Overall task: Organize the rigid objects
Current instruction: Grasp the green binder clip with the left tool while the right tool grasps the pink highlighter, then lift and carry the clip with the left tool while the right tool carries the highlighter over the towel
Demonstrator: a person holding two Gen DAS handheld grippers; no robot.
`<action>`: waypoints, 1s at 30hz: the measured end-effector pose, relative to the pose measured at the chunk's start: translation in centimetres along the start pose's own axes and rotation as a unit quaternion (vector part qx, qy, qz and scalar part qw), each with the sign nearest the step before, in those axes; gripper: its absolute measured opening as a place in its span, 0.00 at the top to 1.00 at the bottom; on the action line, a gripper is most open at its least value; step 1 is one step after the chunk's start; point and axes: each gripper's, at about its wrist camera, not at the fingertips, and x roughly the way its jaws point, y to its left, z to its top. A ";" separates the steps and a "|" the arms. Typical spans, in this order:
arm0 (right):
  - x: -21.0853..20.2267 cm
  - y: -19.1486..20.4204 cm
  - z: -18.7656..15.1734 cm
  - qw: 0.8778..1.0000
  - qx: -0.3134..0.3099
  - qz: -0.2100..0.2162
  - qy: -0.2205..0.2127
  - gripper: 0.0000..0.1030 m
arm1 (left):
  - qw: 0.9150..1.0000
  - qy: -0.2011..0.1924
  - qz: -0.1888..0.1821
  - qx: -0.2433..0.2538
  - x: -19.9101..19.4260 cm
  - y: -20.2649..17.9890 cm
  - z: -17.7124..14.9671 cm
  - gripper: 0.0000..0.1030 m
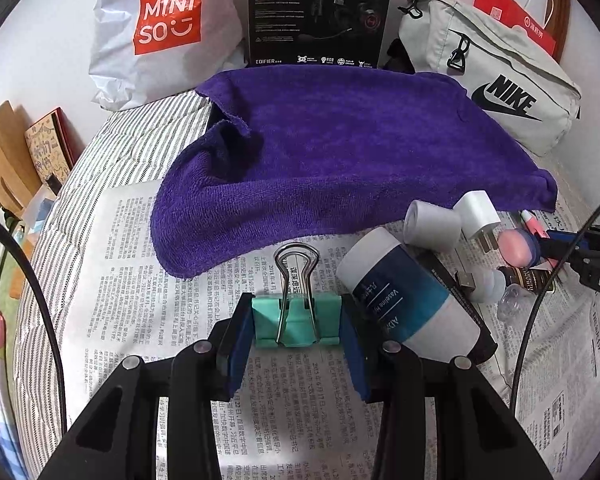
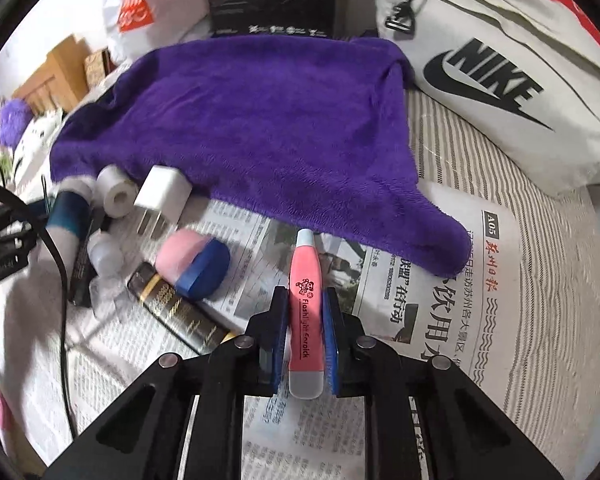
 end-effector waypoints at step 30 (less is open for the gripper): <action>-3.1 -1.7 -2.1 0.998 0.049 0.039 0.007 0.84 | 1.000 0.012 -0.003 -0.021 -3.3 1.7 -0.8 0.62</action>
